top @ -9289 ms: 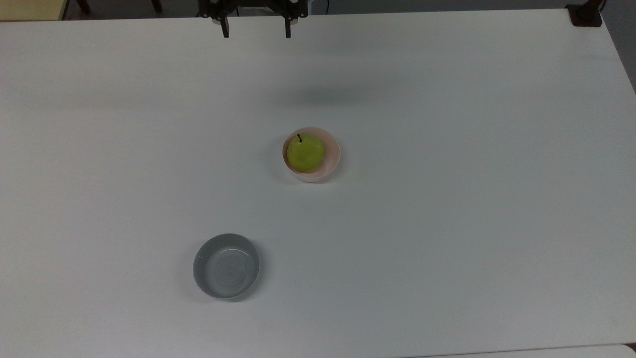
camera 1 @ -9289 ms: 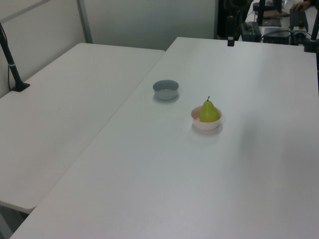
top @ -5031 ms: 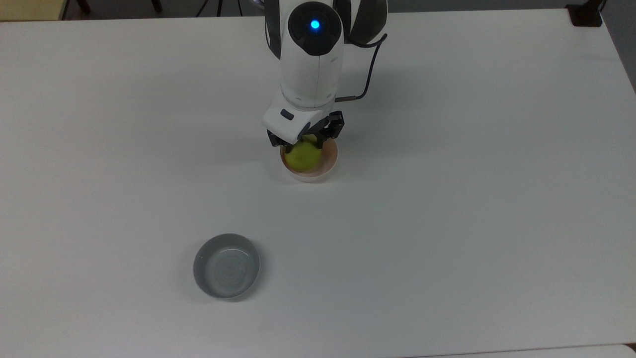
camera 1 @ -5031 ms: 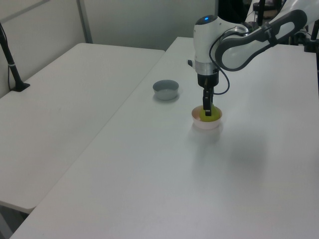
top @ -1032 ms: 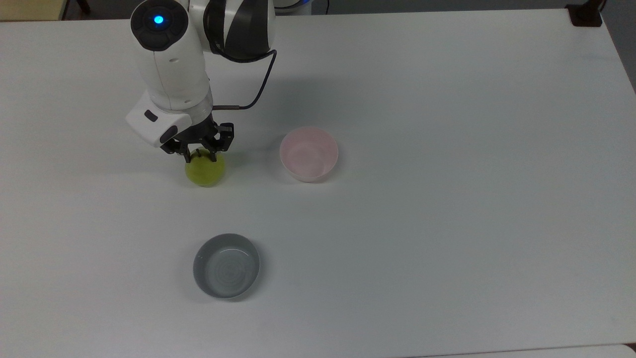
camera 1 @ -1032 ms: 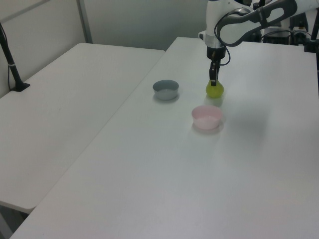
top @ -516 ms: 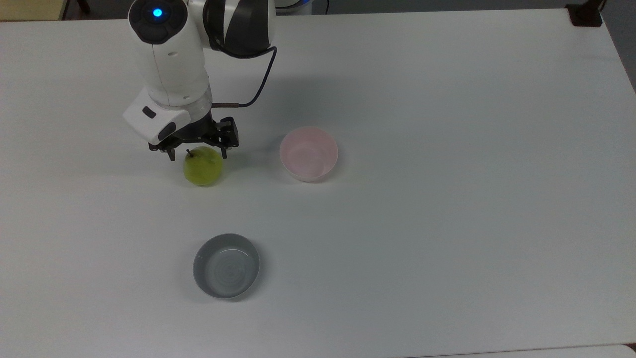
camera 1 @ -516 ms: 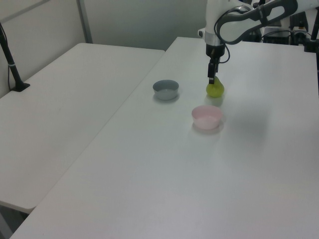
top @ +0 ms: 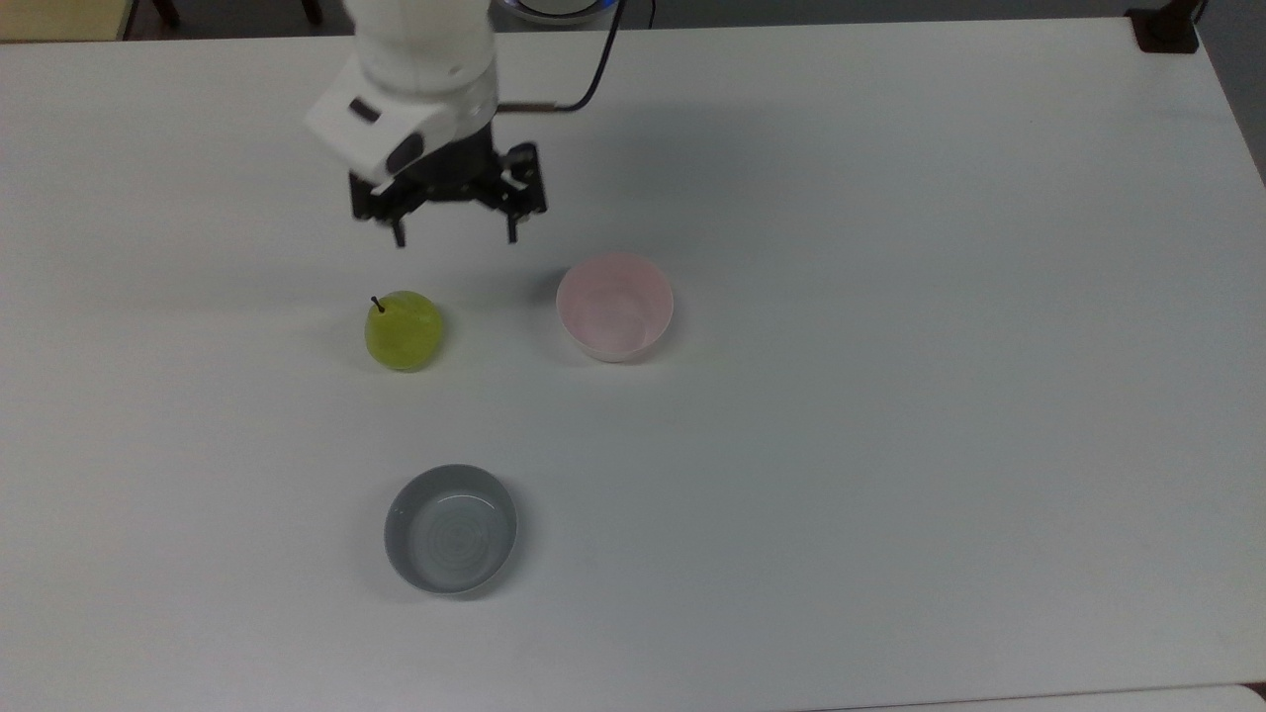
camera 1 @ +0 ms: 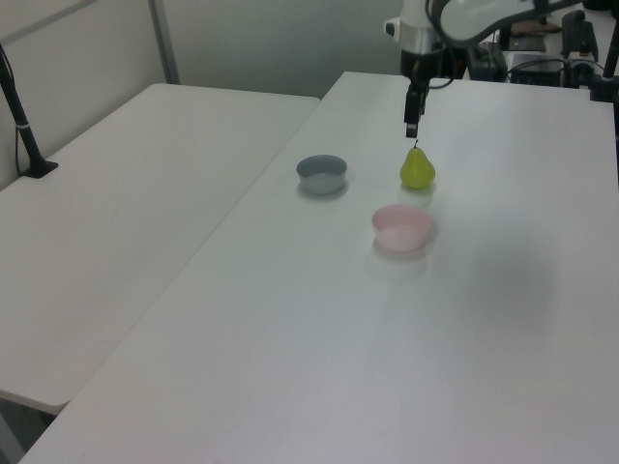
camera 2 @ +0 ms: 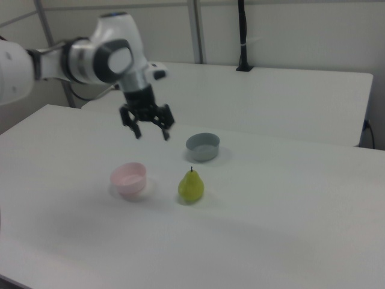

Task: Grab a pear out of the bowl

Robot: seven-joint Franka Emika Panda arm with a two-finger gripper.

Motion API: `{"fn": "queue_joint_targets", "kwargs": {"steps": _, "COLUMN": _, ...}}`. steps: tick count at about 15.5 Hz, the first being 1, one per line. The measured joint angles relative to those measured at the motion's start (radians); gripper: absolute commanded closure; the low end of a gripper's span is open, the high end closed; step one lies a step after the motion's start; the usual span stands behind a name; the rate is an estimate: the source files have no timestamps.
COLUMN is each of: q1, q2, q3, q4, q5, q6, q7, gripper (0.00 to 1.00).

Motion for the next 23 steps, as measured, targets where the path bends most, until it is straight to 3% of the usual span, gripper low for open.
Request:
{"fn": "queue_joint_targets", "kwargs": {"steps": 7, "q1": 0.112, "q2": -0.162, "q3": 0.003, "q4": -0.001, "q5": 0.0, "q6": -0.197, "q7": 0.171, "gripper": 0.0}}
{"fn": "queue_joint_targets", "kwargs": {"steps": 23, "q1": 0.104, "q2": -0.191, "q3": -0.025, "q4": 0.0, "q5": 0.013, "q6": -0.21, "q7": 0.211, "gripper": 0.0}}
